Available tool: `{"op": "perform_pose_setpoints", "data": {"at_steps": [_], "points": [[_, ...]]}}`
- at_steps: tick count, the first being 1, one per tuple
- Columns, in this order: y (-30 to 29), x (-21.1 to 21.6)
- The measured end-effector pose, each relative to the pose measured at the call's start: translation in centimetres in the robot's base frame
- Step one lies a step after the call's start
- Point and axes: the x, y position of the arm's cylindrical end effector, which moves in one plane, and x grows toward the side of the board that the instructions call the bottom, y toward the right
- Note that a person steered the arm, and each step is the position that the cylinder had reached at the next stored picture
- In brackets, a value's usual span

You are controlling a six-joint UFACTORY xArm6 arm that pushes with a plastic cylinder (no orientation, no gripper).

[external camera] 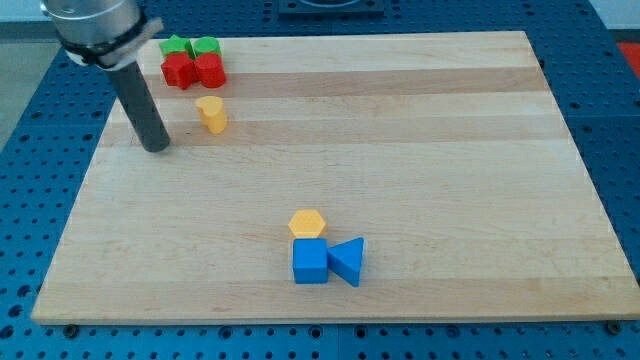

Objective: Push the heart above the triangle

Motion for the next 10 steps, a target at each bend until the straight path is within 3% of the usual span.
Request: {"op": "perform_pose_setpoints", "data": {"at_steps": [2, 6, 10], "points": [[0.7, -4.4], [15.3, -3.5], [25.4, -5.4]]}}
